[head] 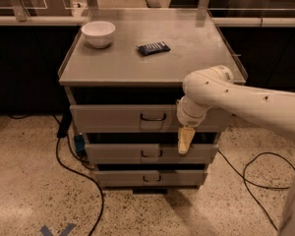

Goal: Open top drawer

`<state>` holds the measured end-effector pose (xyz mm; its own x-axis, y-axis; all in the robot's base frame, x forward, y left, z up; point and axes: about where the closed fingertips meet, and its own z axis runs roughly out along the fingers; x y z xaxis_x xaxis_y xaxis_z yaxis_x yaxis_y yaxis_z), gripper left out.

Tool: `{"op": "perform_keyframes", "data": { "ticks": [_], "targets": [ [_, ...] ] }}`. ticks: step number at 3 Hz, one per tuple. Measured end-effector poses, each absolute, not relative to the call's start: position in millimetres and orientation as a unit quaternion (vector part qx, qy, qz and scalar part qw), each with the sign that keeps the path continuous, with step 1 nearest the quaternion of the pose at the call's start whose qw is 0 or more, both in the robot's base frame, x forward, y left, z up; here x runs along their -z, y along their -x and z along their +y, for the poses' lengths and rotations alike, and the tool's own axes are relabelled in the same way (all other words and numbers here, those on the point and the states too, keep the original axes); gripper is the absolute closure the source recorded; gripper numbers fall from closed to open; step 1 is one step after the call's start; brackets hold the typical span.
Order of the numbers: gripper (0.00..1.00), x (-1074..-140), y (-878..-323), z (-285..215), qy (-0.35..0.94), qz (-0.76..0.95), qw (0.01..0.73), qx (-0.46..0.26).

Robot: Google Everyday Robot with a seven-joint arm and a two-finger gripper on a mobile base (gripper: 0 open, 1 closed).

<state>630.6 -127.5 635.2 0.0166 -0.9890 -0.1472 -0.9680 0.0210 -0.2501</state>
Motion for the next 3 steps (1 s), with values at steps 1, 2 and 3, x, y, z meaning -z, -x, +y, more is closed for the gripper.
{"op": "perform_keyframes", "data": {
  "ticks": [1,2,3],
  "targets": [
    [0.00,-629,-635,-126,0.699,0.703,0.132,0.018],
    [0.00,-632,-624,-133,0.700,0.706,0.111,-0.009],
    [0.00,-635,-624,-133,0.700,0.706,0.111,-0.009]
  ]
}}
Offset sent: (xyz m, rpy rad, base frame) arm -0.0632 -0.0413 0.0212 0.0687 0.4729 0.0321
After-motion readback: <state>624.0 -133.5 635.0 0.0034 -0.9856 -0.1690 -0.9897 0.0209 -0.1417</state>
